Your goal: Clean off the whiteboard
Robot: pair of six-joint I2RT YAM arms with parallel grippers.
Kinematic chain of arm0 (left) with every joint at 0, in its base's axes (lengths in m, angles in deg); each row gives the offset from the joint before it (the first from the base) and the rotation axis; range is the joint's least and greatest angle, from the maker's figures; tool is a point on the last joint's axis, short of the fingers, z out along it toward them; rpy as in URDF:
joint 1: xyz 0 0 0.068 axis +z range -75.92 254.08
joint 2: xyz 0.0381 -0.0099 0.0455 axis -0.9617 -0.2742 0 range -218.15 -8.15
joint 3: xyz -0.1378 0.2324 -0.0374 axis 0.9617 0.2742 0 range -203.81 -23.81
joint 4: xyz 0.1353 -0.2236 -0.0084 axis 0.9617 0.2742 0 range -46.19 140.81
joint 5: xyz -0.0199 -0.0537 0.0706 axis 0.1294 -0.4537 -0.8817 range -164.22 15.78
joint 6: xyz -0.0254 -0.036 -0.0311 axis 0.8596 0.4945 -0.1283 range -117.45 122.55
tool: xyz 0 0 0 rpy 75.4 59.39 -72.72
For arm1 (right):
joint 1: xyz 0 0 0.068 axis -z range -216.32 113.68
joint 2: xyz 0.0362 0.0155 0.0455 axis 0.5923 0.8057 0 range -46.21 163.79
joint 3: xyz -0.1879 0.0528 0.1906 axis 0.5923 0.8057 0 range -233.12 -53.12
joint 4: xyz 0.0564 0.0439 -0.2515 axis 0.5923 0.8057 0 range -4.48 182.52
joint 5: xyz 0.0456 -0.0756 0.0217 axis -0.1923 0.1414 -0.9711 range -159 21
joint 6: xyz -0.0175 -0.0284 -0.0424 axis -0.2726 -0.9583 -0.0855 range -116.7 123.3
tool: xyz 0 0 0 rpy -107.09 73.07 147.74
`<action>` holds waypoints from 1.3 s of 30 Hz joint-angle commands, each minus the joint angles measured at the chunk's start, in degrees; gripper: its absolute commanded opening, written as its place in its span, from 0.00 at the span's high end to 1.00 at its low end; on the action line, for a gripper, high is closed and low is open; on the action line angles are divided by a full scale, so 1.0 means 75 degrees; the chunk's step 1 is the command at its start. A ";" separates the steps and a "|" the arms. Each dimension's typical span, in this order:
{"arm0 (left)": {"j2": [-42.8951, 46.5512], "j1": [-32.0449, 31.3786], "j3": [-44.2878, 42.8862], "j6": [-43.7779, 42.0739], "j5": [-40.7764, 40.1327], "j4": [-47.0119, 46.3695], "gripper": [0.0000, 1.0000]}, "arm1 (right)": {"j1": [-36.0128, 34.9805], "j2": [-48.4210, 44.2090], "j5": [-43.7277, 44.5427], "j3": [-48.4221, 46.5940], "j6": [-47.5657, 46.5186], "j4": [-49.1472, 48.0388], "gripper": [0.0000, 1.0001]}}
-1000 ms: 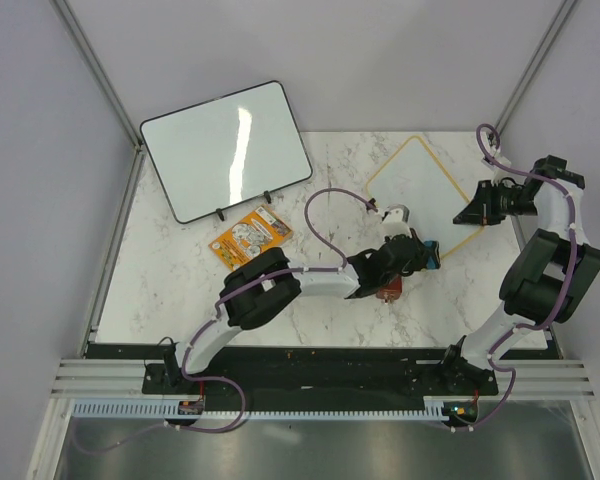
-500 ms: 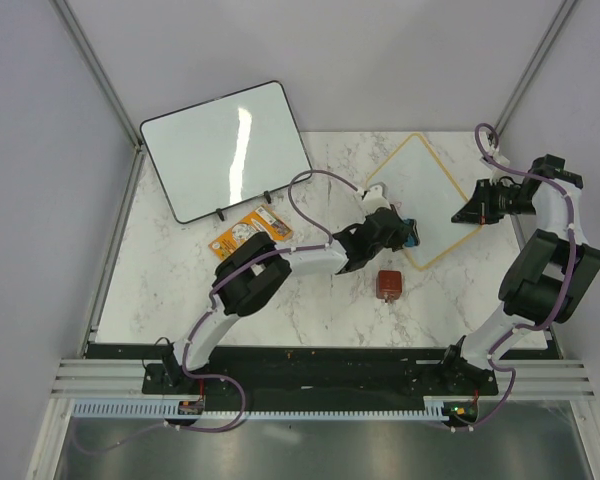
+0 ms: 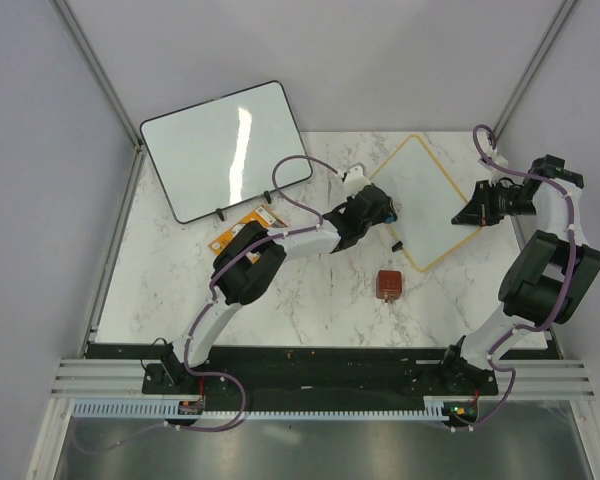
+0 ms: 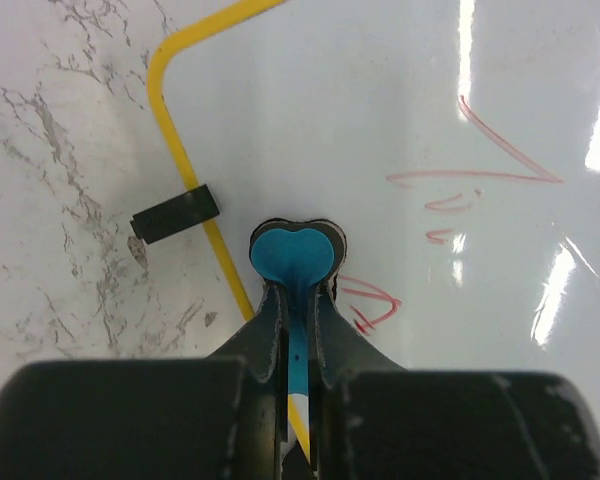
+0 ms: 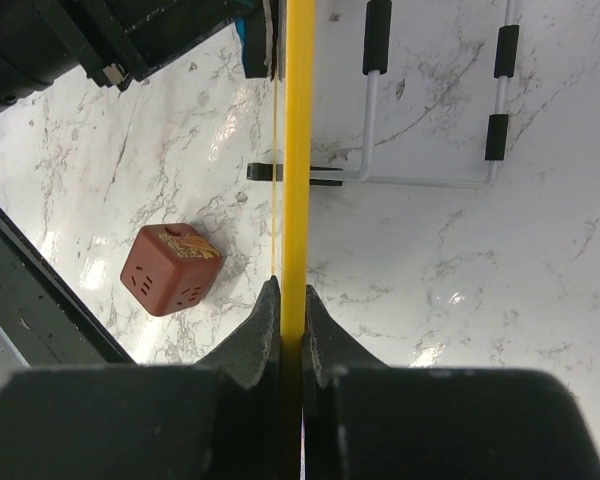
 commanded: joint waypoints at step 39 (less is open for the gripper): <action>-0.0472 -0.1400 -0.0797 -0.1304 0.3087 -0.1587 0.98 | -0.0217 0.0453 0.1138 0.0069 -0.1208 0.1186 1.00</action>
